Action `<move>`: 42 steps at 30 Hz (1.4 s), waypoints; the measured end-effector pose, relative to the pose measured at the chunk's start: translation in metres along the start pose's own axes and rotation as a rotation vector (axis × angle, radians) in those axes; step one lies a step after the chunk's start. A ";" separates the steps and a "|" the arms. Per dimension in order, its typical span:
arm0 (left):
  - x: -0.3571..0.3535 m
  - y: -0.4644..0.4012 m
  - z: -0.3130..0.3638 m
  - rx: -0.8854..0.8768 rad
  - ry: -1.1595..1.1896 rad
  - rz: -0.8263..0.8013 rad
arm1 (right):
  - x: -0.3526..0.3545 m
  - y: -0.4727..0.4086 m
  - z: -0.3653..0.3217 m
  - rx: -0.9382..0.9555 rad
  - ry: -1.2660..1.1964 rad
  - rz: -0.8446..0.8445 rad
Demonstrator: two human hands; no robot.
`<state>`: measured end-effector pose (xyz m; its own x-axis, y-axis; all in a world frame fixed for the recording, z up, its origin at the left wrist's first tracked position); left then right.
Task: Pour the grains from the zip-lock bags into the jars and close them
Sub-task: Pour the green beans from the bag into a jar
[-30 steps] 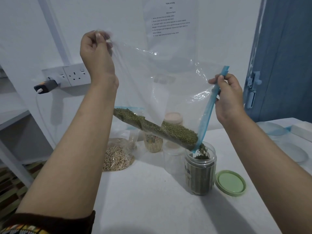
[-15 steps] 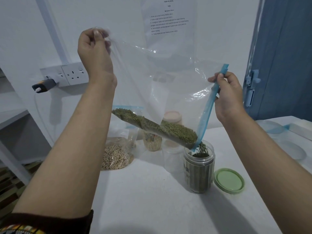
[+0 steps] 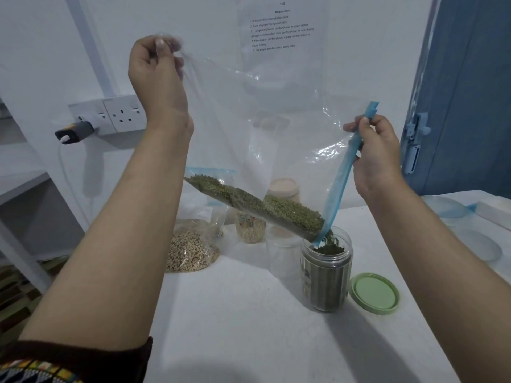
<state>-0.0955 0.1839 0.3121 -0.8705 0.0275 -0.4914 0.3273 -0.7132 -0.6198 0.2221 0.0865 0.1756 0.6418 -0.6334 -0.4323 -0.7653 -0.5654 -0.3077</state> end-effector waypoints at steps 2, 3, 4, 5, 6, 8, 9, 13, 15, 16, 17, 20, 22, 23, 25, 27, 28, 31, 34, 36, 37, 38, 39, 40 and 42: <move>0.000 0.000 0.000 -0.002 0.000 -0.004 | 0.000 0.000 0.000 -0.001 0.001 -0.002; 0.000 0.000 0.000 -0.002 0.001 -0.006 | 0.000 0.000 0.000 -0.002 0.002 -0.004; 0.000 0.000 0.000 -0.002 0.000 -0.008 | 0.001 0.000 0.001 -0.002 0.003 -0.007; -0.001 0.000 0.001 -0.001 -0.002 -0.011 | 0.001 0.001 0.001 -0.002 0.004 -0.010; -0.001 0.000 0.001 -0.001 -0.004 -0.013 | 0.001 0.000 0.001 -0.001 0.003 -0.011; -0.001 0.000 0.001 -0.004 -0.006 -0.019 | 0.002 -0.001 0.001 0.002 -0.002 -0.012; -0.001 0.000 0.001 -0.007 -0.005 -0.022 | 0.002 -0.001 0.000 0.005 -0.004 -0.013; 0.000 -0.001 0.000 -0.017 -0.010 -0.027 | 0.002 -0.001 0.000 0.013 -0.007 -0.014; 0.002 0.000 -0.002 -0.033 -0.036 -0.027 | 0.001 -0.001 0.000 0.022 -0.017 -0.011; 0.003 0.000 -0.002 -0.048 -0.051 -0.030 | 0.001 -0.001 0.000 0.029 -0.024 -0.010; 0.003 0.001 -0.003 -0.068 -0.069 -0.036 | 0.001 0.000 -0.001 0.034 -0.028 -0.009; 0.004 0.006 0.000 -0.150 -0.147 -0.036 | 0.001 0.002 -0.001 0.030 -0.032 -0.005; 0.005 0.011 0.000 -0.185 -0.211 -0.026 | 0.001 0.004 -0.002 0.031 -0.034 -0.006; 0.005 0.013 0.000 -0.200 -0.251 -0.026 | 0.001 0.004 -0.002 0.031 -0.033 -0.006; 0.003 0.017 0.000 -0.227 -0.338 -0.048 | 0.002 0.005 -0.002 0.030 -0.030 -0.005; 0.001 0.020 -0.001 -0.230 -0.385 -0.090 | 0.003 0.006 -0.002 0.029 -0.021 -0.001; -0.001 0.020 -0.002 -0.216 -0.393 -0.116 | 0.003 0.007 -0.002 0.027 -0.022 0.000; 0.000 0.018 -0.008 -0.130 -0.361 -0.189 | 0.004 0.009 -0.002 0.014 -0.032 0.002; 0.002 0.015 -0.012 -0.052 -0.279 -0.248 | 0.004 0.009 -0.003 0.008 -0.029 0.004; 0.001 0.018 -0.010 -0.069 -0.265 -0.291 | 0.005 0.010 -0.003 0.001 -0.031 0.011; 0.000 0.019 -0.009 -0.086 -0.268 -0.302 | 0.005 0.010 -0.003 0.000 -0.035 0.013; 0.001 0.020 -0.009 -0.104 -0.286 -0.307 | 0.005 0.010 -0.004 0.000 -0.036 0.015; 0.001 0.020 -0.009 -0.126 -0.315 -0.311 | 0.006 0.010 -0.004 0.002 -0.036 0.016; 0.002 0.020 -0.009 -0.146 -0.347 -0.313 | 0.006 0.010 -0.004 0.003 -0.035 0.017; 0.004 0.019 -0.011 -0.165 -0.387 -0.309 | 0.006 0.010 -0.004 0.004 -0.029 0.018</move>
<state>-0.0884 0.1787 0.2919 -0.9976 -0.0634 -0.0273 0.0596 -0.5922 -0.8036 0.2188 0.0753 0.1736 0.6263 -0.6277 -0.4624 -0.7769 -0.5518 -0.3032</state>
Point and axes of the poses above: each hand's wrist, its own y-axis away from the middle knuckle, its own x-axis out of the back of the hand, z = x × y, the point moved 7 cm from there along -y, towards the middle knuckle, and after that the axes turned 4 degrees about z, right-handed, at the moved point
